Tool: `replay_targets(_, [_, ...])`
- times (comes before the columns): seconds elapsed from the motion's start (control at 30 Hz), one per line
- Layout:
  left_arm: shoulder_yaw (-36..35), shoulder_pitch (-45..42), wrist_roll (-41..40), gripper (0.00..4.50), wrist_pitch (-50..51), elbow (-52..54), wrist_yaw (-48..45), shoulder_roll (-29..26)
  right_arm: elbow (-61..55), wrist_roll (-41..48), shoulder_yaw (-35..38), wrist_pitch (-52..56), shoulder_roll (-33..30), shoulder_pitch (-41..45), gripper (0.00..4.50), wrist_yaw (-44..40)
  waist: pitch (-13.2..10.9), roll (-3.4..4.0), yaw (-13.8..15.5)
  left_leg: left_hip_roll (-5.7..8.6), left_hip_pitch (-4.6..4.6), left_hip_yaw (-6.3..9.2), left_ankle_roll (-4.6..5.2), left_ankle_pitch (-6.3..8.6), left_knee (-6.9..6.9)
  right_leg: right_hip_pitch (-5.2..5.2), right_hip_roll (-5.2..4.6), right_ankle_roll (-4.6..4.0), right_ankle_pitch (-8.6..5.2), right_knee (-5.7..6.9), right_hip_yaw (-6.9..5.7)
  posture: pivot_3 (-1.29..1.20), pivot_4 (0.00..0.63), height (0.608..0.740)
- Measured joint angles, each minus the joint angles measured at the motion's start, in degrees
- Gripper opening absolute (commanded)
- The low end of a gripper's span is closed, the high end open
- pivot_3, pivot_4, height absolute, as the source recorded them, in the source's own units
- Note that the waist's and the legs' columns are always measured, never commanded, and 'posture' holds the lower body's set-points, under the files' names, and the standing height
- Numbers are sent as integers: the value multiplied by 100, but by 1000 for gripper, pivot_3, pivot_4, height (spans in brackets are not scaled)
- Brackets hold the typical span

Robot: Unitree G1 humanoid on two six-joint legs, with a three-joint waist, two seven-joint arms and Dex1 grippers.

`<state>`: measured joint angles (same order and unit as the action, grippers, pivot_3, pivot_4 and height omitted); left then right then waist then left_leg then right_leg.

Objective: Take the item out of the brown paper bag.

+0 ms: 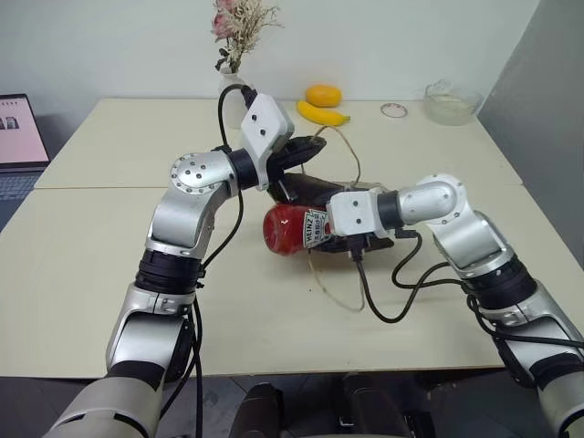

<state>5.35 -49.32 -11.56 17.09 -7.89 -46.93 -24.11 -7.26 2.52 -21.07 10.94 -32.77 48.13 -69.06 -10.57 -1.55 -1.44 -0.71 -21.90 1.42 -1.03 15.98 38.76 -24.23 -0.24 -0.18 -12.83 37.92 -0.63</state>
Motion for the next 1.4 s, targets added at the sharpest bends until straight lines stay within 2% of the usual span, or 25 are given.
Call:
replay_targets(0.27, [5, -6, 203, 0, -5, -193, 83, -13, -591, 1280, 704, 962, -212, 7, 3161, -327, 0, 0, 6, -1, 0, 0, 0, 0, 0, 0, 0, 0, 0, 0, 1, 0, 150, 740])
replay_targets(0.37, [5, -13, 279, 0, -6, -217, 134, -14, -621, 1856, 1188, 1513, -180, 206, 3161, -98, -1, 1, 8, -2, 1, -3, 0, 0, 0, 0, -6, -1, 0, 1, 3, 0, 150, 740])
replay_targets(0.43, [16, -12, 300, 0, -7, -219, 137, -13, -341, 1942, 1678, 1587, -186, 546, 3161, 335, -2, 2, 13, 0, 0, -2, 0, 0, 0, 0, -21, -1, 1, 1, 1, 0, 150, 740])
replay_targets(0.53, [19, -11, 351, 0, -11, -218, 145, -32, 150, 1665, 2211, 1382, -571, 739, 3161, 859, -2, 1, 44, 2, 0, -3, 0, 0, -2, 3, -24, 0, 0, -8, -2, 0, 150, 740])
replay_targets(0.63, [18, -7, 378, 0, -18, -217, 163, -48, 637, 1154, 2183, 1084, -1029, 462, 3161, 1072, -2, 1, 90, 6, -5, -15, 1, 1, -5, 2, -24, 0, 0, -17, 3, 0, 150, 740])
replay_targets(0.73, [17, 5, 387, 0, -25, -218, 187, -53, 1256, 505, 1900, 690, -1290, 168, 3161, 1234, -3, 2, 107, 7, -5, -22, 1, 1, -5, -1, -24, 1, 0, -17, 10, 0, 150, 740])
replay_targets(0.9, [28, 12, 395, 0, -63, -217, 185, -50, 2567, -968, 1013, -288, -1659, -161, 3161, 1691, -4, 3, 105, 3, -6, -45, 1, 1, -6, -6, -11, 1, -1, -15, 9, 0, 150, 740])
replay_targets(1.03, [27, 15, 395, 0, -94, -217, 182, -53, 3238, -1495, 621, -665, -1687, -516, 3161, 1791, -12, 17, 92, 2, -8, -60, 1, 1, -6, -10, -3, 0, 0, -15, 19, 0, 150, 740])
replay_targets(1.13, [28, 16, 394, 0, -120, -217, 178, -53, 3481, -1685, 588, -833, -1682, -600, 3161, 1822, -15, 21, 77, 2, -7, -62, 1, 1, -6, -11, -3, 1, 0, -13, 21, 0, 150, 740])
replay_targets(1.27, [27, 20, 395, 0, -131, -217, 178, -54, 3574, -1731, 575, -1042, -1685, -730, 4438, 1774, -15, 21, 79, 2, -7, -58, 1, 1, -5, -10, -1, 2, 0, -12, 18, 0, 150, 740])
replay_targets(1.4, [27, 19, 395, 0, -162, -230, 170, -54, 3475, -1705, 665, -1061, -1740, -737, 4481, 1678, -15, 21, 78, 2, -5, -58, 1, 0, -3, -8, 0, 2, 0, -10, 18, 0, 150, 740])
